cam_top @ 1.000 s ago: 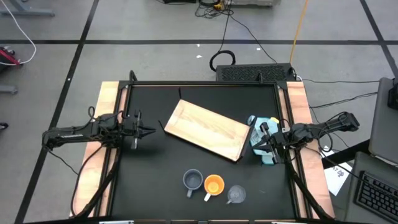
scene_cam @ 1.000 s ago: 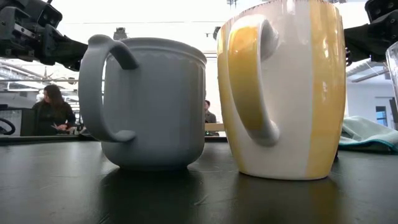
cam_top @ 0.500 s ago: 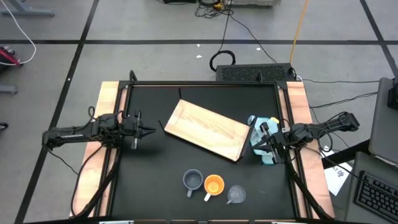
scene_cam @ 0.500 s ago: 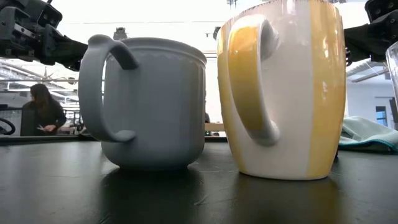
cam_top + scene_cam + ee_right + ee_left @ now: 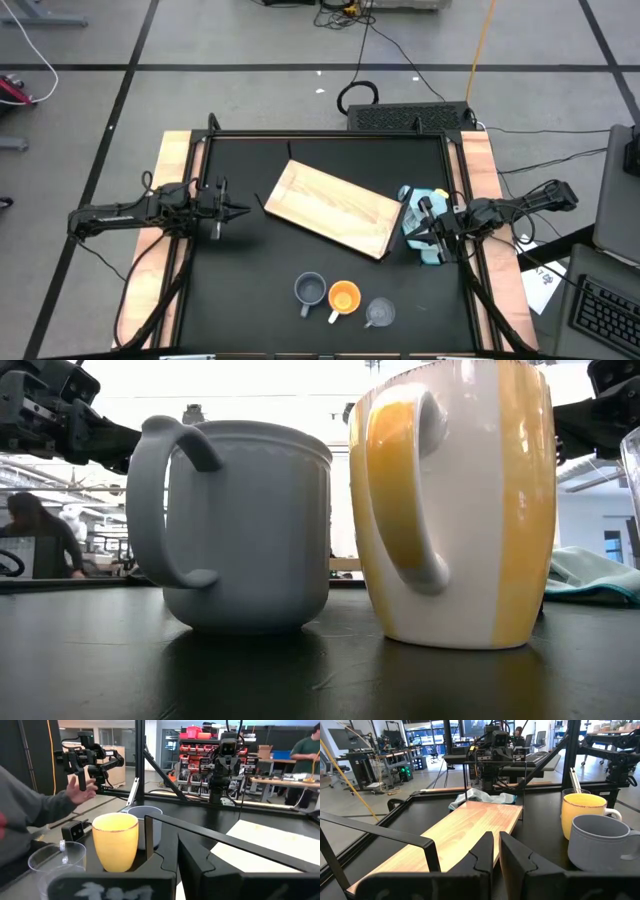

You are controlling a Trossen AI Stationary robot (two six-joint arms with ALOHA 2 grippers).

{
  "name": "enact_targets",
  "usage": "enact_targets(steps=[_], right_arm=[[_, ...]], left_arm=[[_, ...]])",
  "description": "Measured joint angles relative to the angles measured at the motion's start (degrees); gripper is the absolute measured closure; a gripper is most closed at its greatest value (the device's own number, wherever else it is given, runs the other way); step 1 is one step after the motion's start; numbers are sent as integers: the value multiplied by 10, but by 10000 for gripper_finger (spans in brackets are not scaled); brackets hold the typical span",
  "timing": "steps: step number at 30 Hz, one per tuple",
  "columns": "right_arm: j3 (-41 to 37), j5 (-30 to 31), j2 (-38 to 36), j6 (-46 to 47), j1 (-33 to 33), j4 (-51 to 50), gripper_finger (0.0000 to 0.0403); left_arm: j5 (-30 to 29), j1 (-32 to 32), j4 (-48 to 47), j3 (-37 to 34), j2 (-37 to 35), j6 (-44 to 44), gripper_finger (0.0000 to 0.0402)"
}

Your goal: Stack small to large cups/mugs on shelf

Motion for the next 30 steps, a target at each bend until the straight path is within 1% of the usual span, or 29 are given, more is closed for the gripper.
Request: enact_targets(steps=[3,17,21,30], right_arm=[[0,0,0,-16,0,0,403],[0,0,0,-19,0,0,403],[0,0,0,-19,0,2,403],[0,0,0,-15,0,56,403]], left_arm=[[0,0,0,0,0,0,369],[0,0,0,0,0,-7,369],[0,0,11,0,0,-44,369],[5,0,36,0,0,-127,369]])
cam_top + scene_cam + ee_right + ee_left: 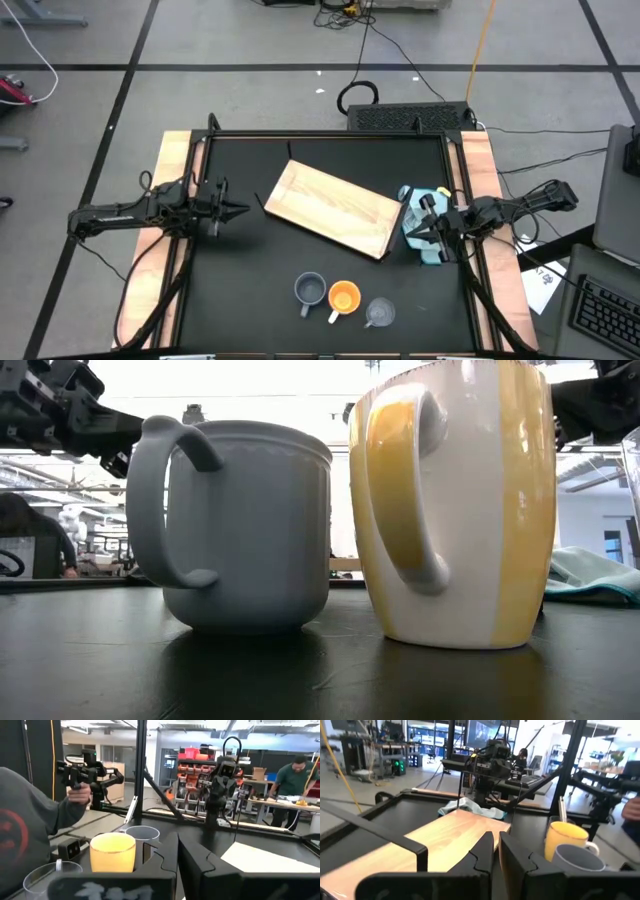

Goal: Stack small to large cups/mugs on shelf
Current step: Put the yellow mug on the shelf

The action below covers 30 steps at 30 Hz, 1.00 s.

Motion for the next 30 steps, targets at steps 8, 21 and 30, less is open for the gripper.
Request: enact_targets(steps=[8,21,30], right_arm=[[0,0,0,-10,0,25,403],[71,0,68,-20,0,69,376],[250,0,301,-18,0,1,325]], left_arm=[[17,0,28,0,0,-7,369],[35,0,68,0,0,-12,369],[35,0,70,0,0,-11,369]])
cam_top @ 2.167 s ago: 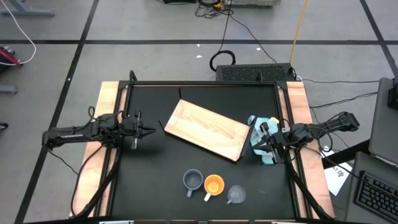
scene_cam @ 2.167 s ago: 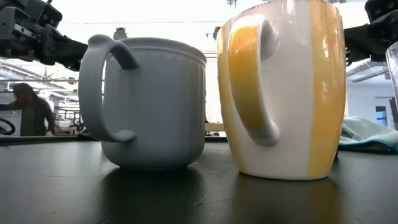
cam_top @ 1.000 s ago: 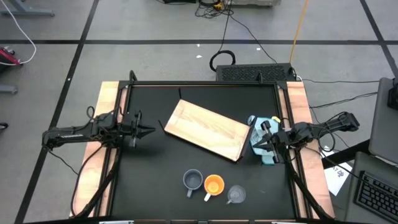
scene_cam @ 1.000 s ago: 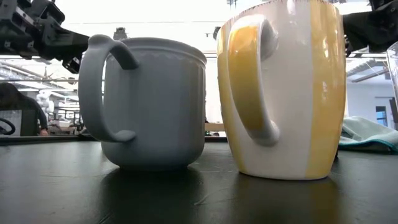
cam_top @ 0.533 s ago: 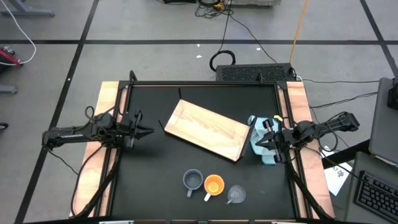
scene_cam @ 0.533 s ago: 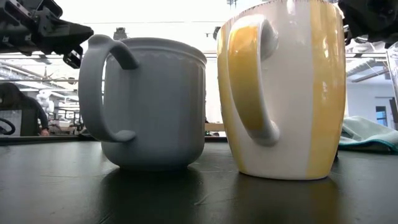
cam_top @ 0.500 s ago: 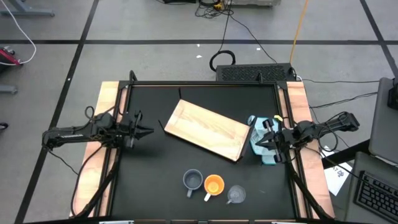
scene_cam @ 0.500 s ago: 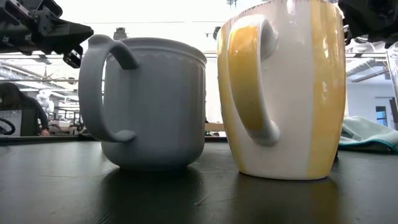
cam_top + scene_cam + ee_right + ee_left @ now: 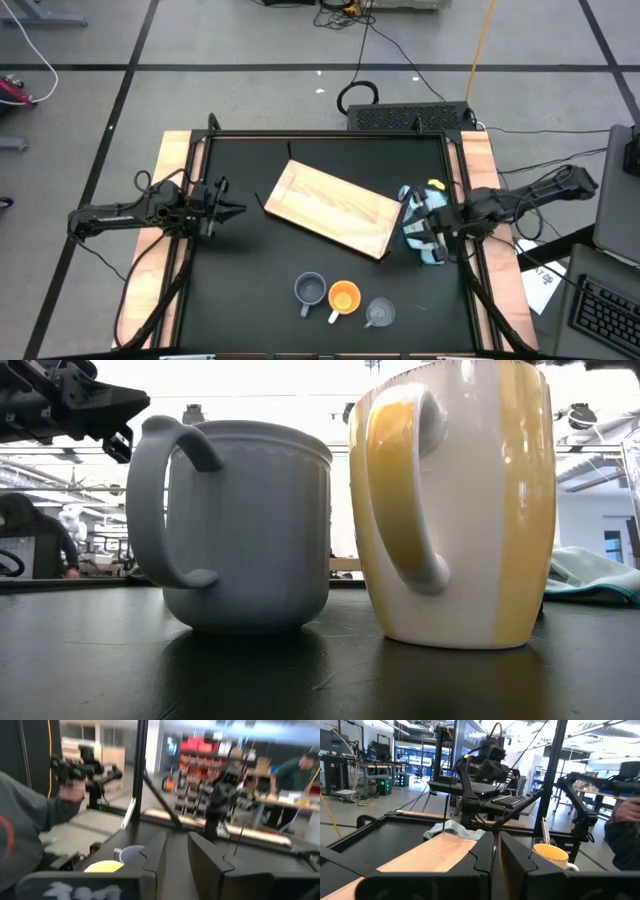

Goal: Stack small to large cups/mugs on shelf
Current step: Put the yellow mug on the shelf

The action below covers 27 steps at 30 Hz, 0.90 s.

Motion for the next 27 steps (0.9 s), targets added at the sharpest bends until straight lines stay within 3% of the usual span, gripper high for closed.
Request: enact_targets(steps=[8,16,27], right_arm=[[188,0,187,11,13,-151,249],[352,0,300,36,35,-293,159],[475,2,436,136,33,-401,135]], left_arm=[[0,0,1,0,0,-2,369],[0,0,1,0,0,-24,369],[0,0,2,0,0,-33,369]])
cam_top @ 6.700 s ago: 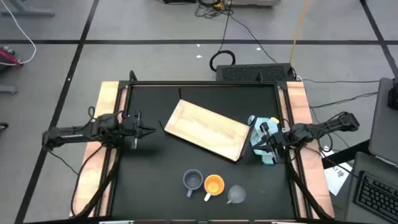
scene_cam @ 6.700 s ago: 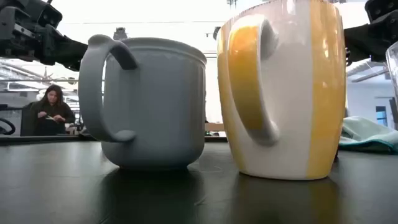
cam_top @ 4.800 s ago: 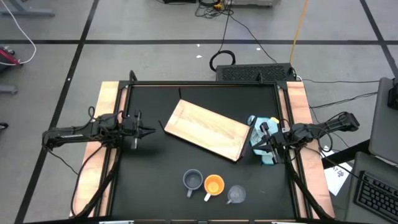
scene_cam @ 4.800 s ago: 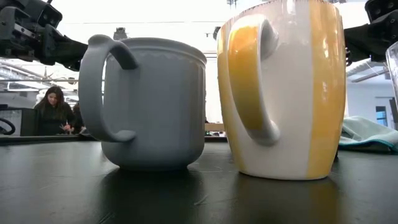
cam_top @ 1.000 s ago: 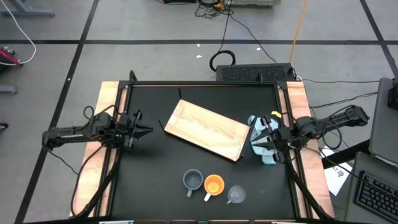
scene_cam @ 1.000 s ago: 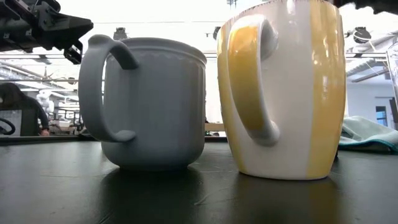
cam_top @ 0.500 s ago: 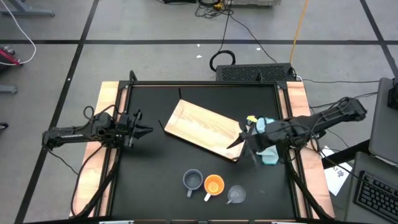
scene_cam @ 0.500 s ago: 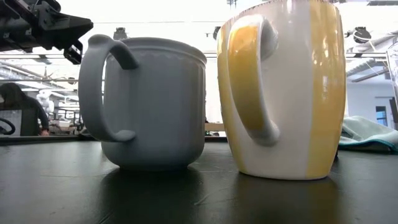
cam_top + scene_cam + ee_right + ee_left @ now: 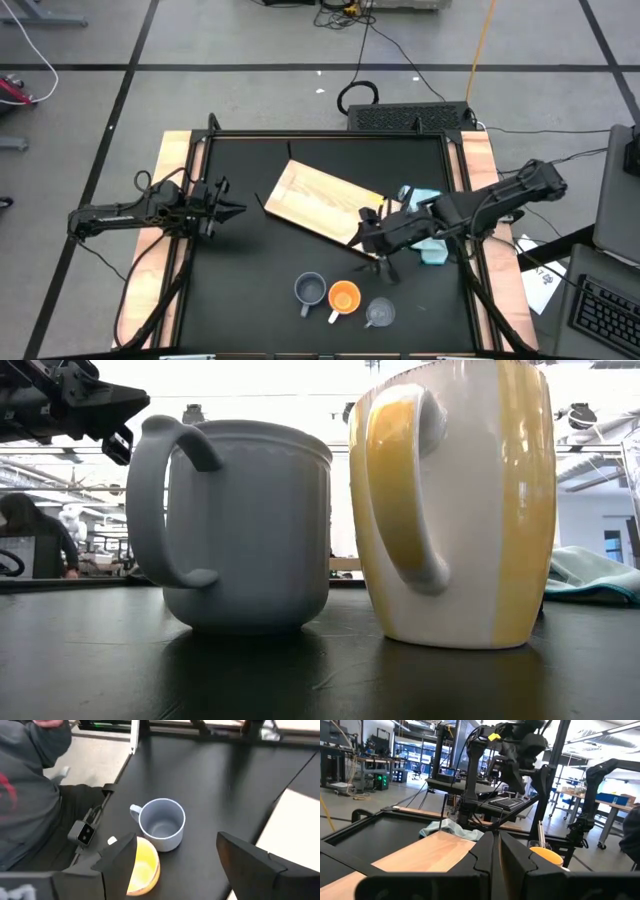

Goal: Stack small to large cups/mugs on shelf
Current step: Put the yellow mug on the shelf

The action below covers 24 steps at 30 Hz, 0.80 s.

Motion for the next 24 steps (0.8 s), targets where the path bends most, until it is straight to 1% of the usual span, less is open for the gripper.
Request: enact_targets(steps=[6,12,20,24], right_arm=[[3,-21,41,34,-8,-13,135],[3,-32,79,40,-15,-28,135],[3,-32,96,51,-20,-34,135],[3,-32,109,59,-11,-38,135]], left_arm=[[0,0,0,0,0,-2,369],[0,0,0,0,0,-2,369],[-1,0,0,0,0,0,369],[0,0,-2,0,0,2,369]])
